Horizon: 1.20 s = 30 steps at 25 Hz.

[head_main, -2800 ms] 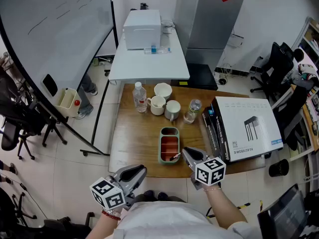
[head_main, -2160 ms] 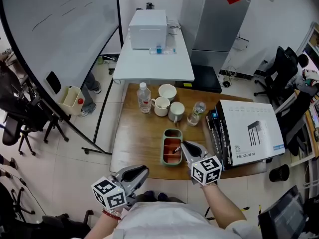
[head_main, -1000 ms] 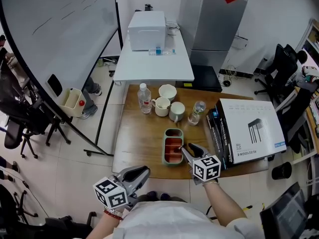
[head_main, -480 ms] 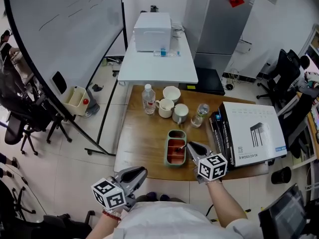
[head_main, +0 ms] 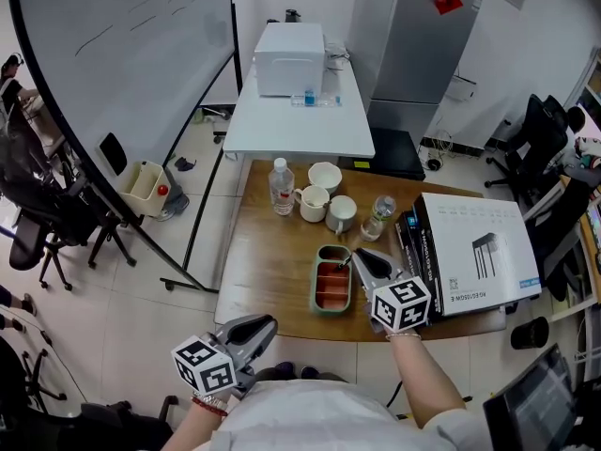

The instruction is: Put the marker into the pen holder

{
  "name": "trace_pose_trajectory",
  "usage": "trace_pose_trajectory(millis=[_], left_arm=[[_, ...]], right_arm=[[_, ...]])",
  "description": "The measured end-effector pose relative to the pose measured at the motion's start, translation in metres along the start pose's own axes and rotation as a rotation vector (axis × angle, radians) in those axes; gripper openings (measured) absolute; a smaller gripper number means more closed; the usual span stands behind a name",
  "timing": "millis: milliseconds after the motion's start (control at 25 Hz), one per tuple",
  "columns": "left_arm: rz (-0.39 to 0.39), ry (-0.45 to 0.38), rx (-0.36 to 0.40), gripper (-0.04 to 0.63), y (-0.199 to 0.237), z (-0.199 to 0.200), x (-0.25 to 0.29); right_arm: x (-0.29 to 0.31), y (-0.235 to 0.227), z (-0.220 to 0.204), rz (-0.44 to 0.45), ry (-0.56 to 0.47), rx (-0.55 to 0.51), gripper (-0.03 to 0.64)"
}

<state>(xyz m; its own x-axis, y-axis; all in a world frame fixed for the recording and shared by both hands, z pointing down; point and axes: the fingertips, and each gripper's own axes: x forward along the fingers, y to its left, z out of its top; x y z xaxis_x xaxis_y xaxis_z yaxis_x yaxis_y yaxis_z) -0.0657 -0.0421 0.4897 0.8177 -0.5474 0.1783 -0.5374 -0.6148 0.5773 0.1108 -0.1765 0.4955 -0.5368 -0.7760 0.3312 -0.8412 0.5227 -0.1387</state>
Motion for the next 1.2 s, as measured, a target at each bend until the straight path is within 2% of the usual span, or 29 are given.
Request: trace_pose_trajectory(millis=[120,360,560,640,960,1200], left_arm=[[0.021,-0.009,-0.006,0.048,0.005,0.001,-0.006],[0.028,-0.011,-0.017,0.048,0.007,0.0,-0.008],[0.027,0.008,-0.02,0.048,0.007,-0.005,-0.004],[0.02,0.012,-0.021,0.048,0.006,-0.006,-0.001],[-0.005,0.025,-0.016,0.048,0.0,-0.005,0.007],[0.046,-0.012,-0.016,0.048,0.01,-0.002,-0.015]], right_arm=[[0.01,-0.003,-0.023,-0.015,0.013,0.03,0.026],[0.02,-0.024,-0.074,-0.124,0.103,0.031,0.028],[0.018,-0.025,-0.085,-0.086,0.144,0.038,0.112],[0.013,-0.025,-0.087,-0.085,0.144,0.049,0.127],[0.008,-0.026,-0.083,-0.062,0.137,0.09,0.13],[0.031,-0.023,-0.083,-0.044,0.18,0.055,0.13]])
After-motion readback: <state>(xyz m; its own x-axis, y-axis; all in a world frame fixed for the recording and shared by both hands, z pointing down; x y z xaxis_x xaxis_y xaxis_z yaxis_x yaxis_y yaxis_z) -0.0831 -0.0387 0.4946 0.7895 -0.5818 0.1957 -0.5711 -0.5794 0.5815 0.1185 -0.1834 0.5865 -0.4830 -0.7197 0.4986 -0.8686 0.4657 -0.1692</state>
